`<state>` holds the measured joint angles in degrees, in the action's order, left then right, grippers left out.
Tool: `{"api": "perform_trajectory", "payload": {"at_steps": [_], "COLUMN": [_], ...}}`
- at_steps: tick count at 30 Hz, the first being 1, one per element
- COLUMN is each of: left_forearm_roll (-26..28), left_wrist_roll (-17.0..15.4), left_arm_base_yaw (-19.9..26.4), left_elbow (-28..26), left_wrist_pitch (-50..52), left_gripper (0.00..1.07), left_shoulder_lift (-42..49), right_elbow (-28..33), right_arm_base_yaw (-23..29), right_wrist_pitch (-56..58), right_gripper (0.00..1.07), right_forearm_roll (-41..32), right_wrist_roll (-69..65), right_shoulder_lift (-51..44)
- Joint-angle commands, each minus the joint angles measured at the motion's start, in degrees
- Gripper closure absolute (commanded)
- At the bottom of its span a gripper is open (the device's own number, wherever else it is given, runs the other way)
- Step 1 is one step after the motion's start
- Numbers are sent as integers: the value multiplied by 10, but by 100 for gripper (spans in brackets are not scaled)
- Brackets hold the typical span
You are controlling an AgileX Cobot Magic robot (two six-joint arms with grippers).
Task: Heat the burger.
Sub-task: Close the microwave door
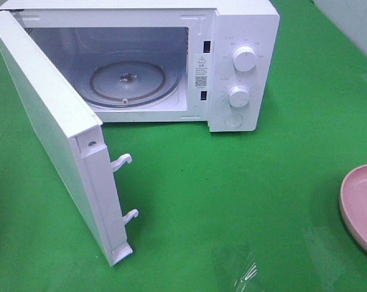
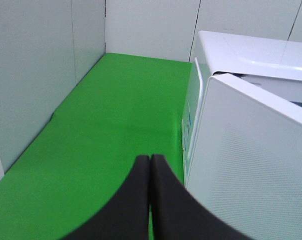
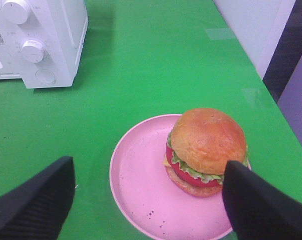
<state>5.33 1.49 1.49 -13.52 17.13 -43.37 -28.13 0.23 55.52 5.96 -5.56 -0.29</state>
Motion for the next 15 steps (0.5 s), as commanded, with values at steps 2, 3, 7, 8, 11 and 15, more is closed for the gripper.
{"api": "perform_trajectory", "payload": {"at_steps": [2, 3, 7, 8, 11, 15], "left_forearm_roll": [-71, -71, -226, -226, -285, -312], "left_wrist_roll": [-50, -50, -178, -178, -211, -214], "left_arm_base_yaw": [2, 2, 2, 2, 1, -28], "left_elbow": [18, 18, 19, 19, 16, -2], "left_wrist_pitch": [113, 113, 236, 236, 280, 289], "left_gripper": [107, 107, 107, 107, 107, 107], "left_shoulder_lift": [-65, -65, -186, -186, -238, -289], "right_elbow": [2, 2, 2, 2, 2, 2], "right_arm_base_yaw": [-3, -3, -3, -3, -3, -3], "right_wrist_pitch": [-6, -6, -6, -6, -6, -6], "right_gripper": [31, 31, 31, 31, 31, 31], "right_forearm_roll": [-3, -3, -3, -3, -3, -3], "right_wrist_roll": [6, 6, 6, 6, 6, 6], "right_shoulder_lift": [-14, -14, -14, -14, -14, -14]}}
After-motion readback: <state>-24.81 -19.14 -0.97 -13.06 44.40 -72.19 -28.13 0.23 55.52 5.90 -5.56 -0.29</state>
